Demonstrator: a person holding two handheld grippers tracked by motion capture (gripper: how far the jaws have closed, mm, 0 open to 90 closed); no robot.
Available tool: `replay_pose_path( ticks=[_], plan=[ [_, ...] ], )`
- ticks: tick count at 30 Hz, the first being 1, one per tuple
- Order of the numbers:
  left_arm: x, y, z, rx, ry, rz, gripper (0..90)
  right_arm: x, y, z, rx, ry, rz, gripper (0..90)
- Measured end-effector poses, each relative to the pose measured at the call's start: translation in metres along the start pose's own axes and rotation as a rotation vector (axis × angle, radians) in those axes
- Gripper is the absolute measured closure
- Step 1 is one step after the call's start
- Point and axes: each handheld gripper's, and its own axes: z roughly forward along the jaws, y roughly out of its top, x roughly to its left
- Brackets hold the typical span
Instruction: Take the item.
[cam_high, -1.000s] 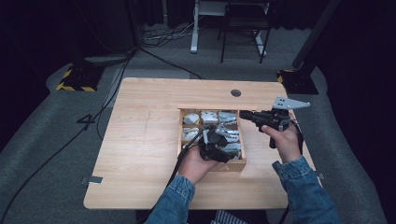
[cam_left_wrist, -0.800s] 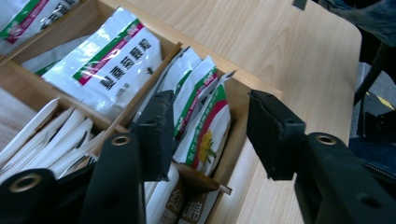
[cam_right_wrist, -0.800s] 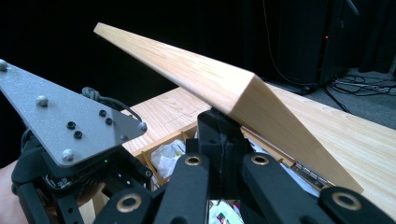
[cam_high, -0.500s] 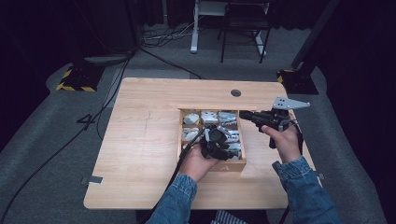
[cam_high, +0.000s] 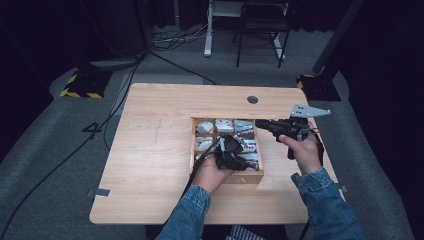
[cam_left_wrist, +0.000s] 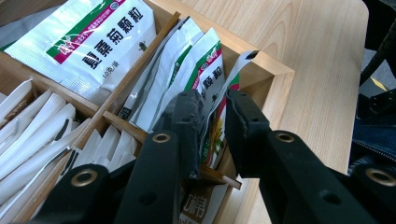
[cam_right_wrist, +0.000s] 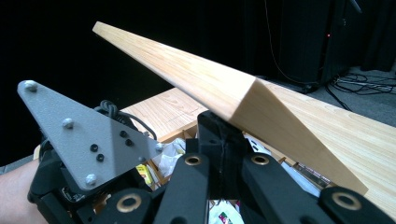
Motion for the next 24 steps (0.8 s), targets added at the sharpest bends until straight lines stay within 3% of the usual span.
replay_pose_path(
  ticks=[4,10,16,21,24],
  plan=[
    [0.0041,0.0014,0.0005,0.006,-0.025,-0.018,77.6,-0.0005,0.0,-0.0001,0.0,0.003,0.002,90.0],
    [0.006,0.0014,0.0009,0.001,-0.026,-0.023,80.6,-0.0002,-0.0002,-0.0001,0.001,0.003,0.002,90.0],
    [0.0045,0.0008,0.0019,-0.006,0.005,-0.01,88.6,-0.0004,-0.0003,-0.0001,0.0,0.004,0.002,90.0],
    [-0.0006,0.0006,0.0008,-0.012,0.035,0.045,90.0,-0.0002,-0.0004,-0.0002,0.001,0.003,0.0,90.0],
    [-0.0018,-0.0002,-0.004,-0.05,0.053,0.051,90.0,-0.0005,-0.0003,-0.0001,-0.001,0.004,0.001,90.0]
  ],
)
